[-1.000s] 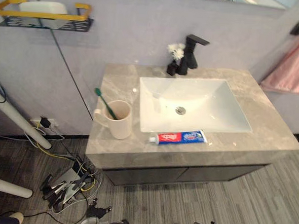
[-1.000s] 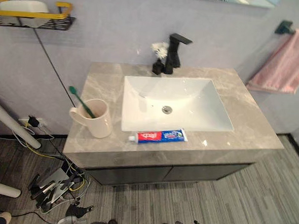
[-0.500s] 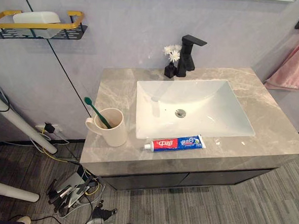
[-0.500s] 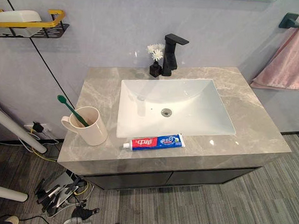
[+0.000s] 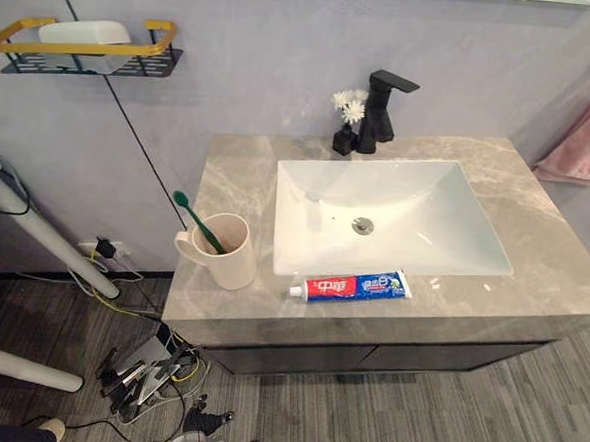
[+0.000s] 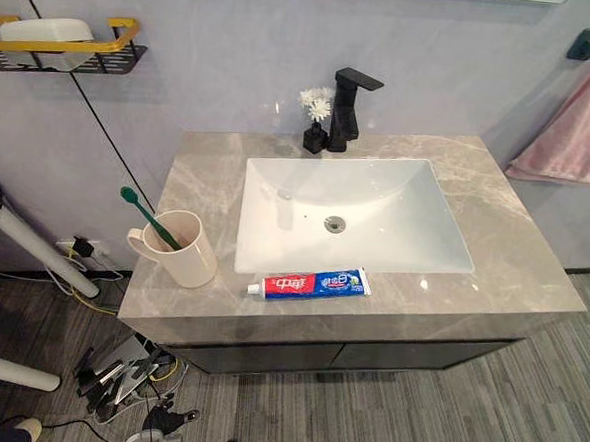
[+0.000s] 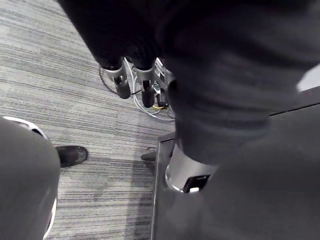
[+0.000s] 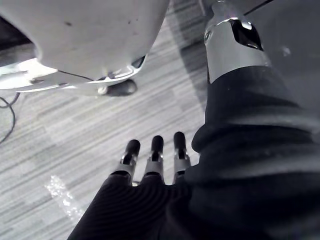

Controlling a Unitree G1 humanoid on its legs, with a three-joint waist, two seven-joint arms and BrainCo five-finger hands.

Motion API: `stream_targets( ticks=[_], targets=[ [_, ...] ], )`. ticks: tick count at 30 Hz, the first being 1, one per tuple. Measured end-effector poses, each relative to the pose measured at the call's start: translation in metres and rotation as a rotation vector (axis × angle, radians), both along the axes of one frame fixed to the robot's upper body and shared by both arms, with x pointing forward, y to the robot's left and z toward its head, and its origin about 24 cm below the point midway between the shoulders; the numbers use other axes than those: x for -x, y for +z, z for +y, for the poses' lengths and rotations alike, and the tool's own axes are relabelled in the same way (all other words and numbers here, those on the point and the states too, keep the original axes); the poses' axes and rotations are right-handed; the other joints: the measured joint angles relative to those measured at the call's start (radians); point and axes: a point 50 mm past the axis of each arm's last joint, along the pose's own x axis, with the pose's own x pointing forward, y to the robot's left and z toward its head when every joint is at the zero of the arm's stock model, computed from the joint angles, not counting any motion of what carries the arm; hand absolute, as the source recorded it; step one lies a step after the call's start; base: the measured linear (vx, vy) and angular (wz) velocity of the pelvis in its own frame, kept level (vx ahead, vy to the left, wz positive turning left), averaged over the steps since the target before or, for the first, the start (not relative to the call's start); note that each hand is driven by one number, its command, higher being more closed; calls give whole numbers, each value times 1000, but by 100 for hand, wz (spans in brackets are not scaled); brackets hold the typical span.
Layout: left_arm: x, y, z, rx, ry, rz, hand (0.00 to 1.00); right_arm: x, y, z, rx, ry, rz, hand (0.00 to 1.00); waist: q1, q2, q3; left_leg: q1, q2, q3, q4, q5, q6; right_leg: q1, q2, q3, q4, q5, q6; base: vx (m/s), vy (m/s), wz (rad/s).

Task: Organize washtable

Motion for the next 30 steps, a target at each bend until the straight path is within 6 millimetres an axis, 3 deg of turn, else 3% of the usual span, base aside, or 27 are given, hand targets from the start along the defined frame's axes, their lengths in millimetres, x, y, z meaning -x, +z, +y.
stream_targets(
  ticks=[5,7,9,11,13,14,16,17,18,20,21,23,24,26,28,29,30],
  targets=[
    [1,0,3,7,16,-3,0,-2,0,-1,-1,-15,-7,0,2,-4,6,2,-1,0,0,0,-1,11,-10,-5,-4,5,7,0,0,0],
    [6,-1,9,15,86,6,0,-2,0,-2,-2,-22,-10,0,3,-3,7,0,-2,-1,1,0,-1,11,-12,-8,-4,5,8,-22,-10,2],
    [29,-3,30,24,306,45,0,-3,0,-2,-10,-46,-16,0,7,8,13,-6,-3,-6,3,0,0,11,-14,-17,-6,5,8,-33,-23,8],
    [77,-1,63,-9,635,106,0,-4,1,-5,-17,-67,-26,0,26,15,15,-19,-4,-25,6,0,0,11,-14,-36,-10,5,8,-18,-42,28],
    [131,20,120,-125,1082,77,0,0,0,-8,-23,-83,-9,0,58,17,17,-43,-6,-53,17,0,-1,15,-11,-78,-24,3,10,-17,-51,50],
    [137,26,132,-152,1154,50,0,-2,0,-9,-26,-80,-10,0,59,17,17,-47,-6,-62,18,0,-1,18,-10,-88,-27,3,10,-5,-49,53],
    [157,55,176,-281,1351,-50,0,-13,2,-10,-34,-61,-40,0,62,22,12,-52,-9,-92,23,0,-1,36,-7,-119,-35,-2,12,11,-47,40],
    [159,63,186,-311,1381,-84,0,-17,2,-10,-33,-55,-48,0,62,17,9,-52,-10,-97,26,0,-1,41,-5,-124,-35,-4,11,12,-44,27],
    [157,75,201,-360,1417,-143,0,-19,3,-11,-30,-53,-54,0,62,28,5,-57,-12,-111,30,0,-1,46,-3,-139,-36,-6,10,16,-38,36],
    [129,118,238,-505,1425,-369,0,-19,3,-14,-23,-52,-53,0,86,36,-11,-66,-19,-138,34,0,-1,54,-3,-167,-37,-13,8,15,-27,37],
    [123,132,245,-555,1421,-425,0,-19,3,-13,-23,-51,-54,0,89,42,-12,-68,-19,-141,34,0,-1,54,-2,-170,-37,-14,7,16,-8,19],
    [95,201,264,-811,1369,-653,0,-20,3,-10,-29,-40,-53,0,103,34,-32,-75,-21,-160,36,0,-1,63,0,-192,-37,-18,6,29,-17,23],
    [84,221,264,-883,1339,-717,0,-20,3,-9,-31,-36,-53,0,106,24,-37,-75,-21,-166,38,0,-1,66,1,-197,-36,-19,5,21,-26,28],
    [41,283,242,-1094,1189,-973,0,-21,3,-10,-24,-34,-59,0,109,31,-35,-91,-24,-198,59,0,0,77,-10,-224,-26,-19,5,3,-3,39],
    [18,309,216,-1178,1093,-1104,0,-25,4,-11,-19,-30,-74,0,111,40,-32,-90,-27,-205,62,0,0,78,-18,-228,-18,-19,5,4,51,23],
    [-6,333,184,-1221,961,-1253,0,-28,4,-7,-26,-23,-81,0,110,41,-32,-90,-32,-209,71,0,0,83,-24,-233,-16,-19,5,-17,35,7],
    [-10,337,179,-1228,934,-1272,0,-28,4,-6,-27,-19,-81,0,110,41,-32,-90,-32,-211,71,0,0,83,-24,-235,-16,-19,5,-33,19,6]
  ],
)
